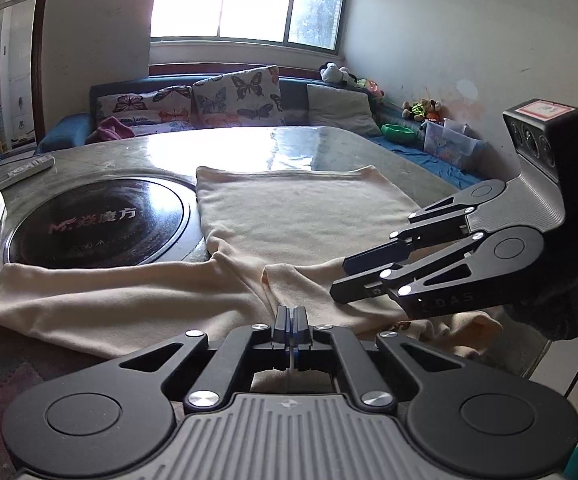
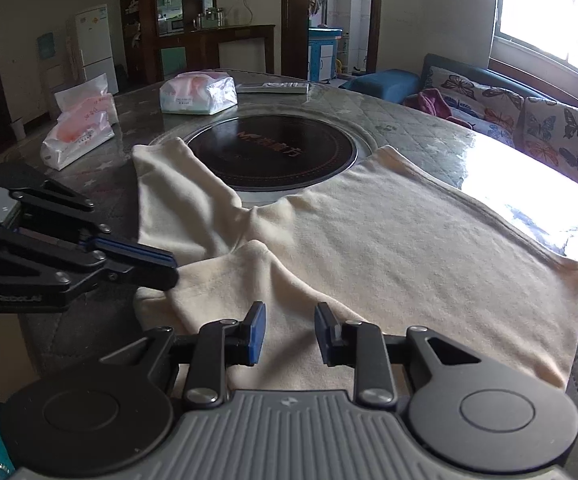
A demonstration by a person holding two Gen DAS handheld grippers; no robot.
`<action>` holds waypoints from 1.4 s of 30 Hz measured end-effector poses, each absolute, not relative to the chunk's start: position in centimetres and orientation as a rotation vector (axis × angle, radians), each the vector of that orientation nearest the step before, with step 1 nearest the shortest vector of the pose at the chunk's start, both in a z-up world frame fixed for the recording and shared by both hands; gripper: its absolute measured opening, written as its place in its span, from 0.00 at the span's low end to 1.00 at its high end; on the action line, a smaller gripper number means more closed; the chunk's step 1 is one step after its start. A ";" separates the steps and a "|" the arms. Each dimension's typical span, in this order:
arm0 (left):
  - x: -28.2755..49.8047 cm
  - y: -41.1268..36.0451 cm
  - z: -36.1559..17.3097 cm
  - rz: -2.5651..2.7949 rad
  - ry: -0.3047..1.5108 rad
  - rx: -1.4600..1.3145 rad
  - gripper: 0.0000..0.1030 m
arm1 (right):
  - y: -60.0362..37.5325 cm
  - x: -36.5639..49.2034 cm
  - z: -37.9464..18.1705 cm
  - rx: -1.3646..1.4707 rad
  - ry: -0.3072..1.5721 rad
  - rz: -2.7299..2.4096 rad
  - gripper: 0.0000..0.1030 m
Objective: Fold clothes
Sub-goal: 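Grasp the other sleeve with the left gripper and fold it across the body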
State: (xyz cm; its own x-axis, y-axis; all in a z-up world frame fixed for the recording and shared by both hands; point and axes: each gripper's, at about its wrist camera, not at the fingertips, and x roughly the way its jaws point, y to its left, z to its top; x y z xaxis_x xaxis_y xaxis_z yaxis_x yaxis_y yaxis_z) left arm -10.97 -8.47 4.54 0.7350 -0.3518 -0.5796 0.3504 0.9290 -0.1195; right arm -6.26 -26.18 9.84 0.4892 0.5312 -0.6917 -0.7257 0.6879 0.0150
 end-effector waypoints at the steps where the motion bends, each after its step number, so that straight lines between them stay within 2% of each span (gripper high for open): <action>1: -10.9 -8.4 4.4 -0.385 0.646 -0.006 0.01 | -26.0 -6.2 9.8 -0.292 0.726 0.783 0.25; 8: -10.4 -6.5 4.8 -0.302 0.655 -0.053 0.05 | -24.2 -6.8 9.8 -0.338 0.695 0.823 0.26; 12: -9.1 -2.7 5.1 -0.091 0.638 -0.107 0.06 | -23.6 -7.2 9.9 -0.343 0.705 0.862 0.26; 15: -8.1 0.1 4.7 0.123 0.626 -0.113 0.15 | -23.2 -7.3 9.5 -0.350 0.710 0.866 0.26; 18: -7.2 3.2 4.2 0.270 0.636 -0.182 0.20 | -23.5 -7.3 10.1 -0.330 0.701 0.862 0.26; 21: -6.5 5.7 3.7 0.374 0.640 -0.241 0.32 | -24.1 -7.5 10.9 -0.324 0.679 0.852 0.26; 22: -6.4 6.2 3.6 0.386 0.640 -0.256 0.33 | -24.2 -7.4 11.1 -0.322 0.675 0.847 0.26; 30: -5.2 7.7 3.3 0.397 0.633 -0.319 0.30 | -25.5 -7.6 11.9 -0.299 0.665 0.812 0.26; 32: -4.9 7.5 3.2 0.399 0.634 -0.308 0.25 | -25.9 -7.7 12.0 -0.292 0.662 0.803 0.26; 33: -4.9 7.6 3.2 0.398 0.634 -0.317 0.13 | -26.1 -7.7 12.1 -0.288 0.660 0.798 0.26; 34: -4.9 7.7 3.3 0.392 0.632 -0.339 0.09 | -26.3 -7.7 12.2 -0.282 0.657 0.791 0.26; 36: -5.1 7.5 3.9 0.363 0.609 -0.364 0.06 | -27.0 -7.7 12.4 -0.267 0.653 0.774 0.26; 42: -6.2 2.7 8.5 0.108 0.493 -0.340 0.05 | -29.9 -7.4 12.8 -0.205 0.653 0.701 0.25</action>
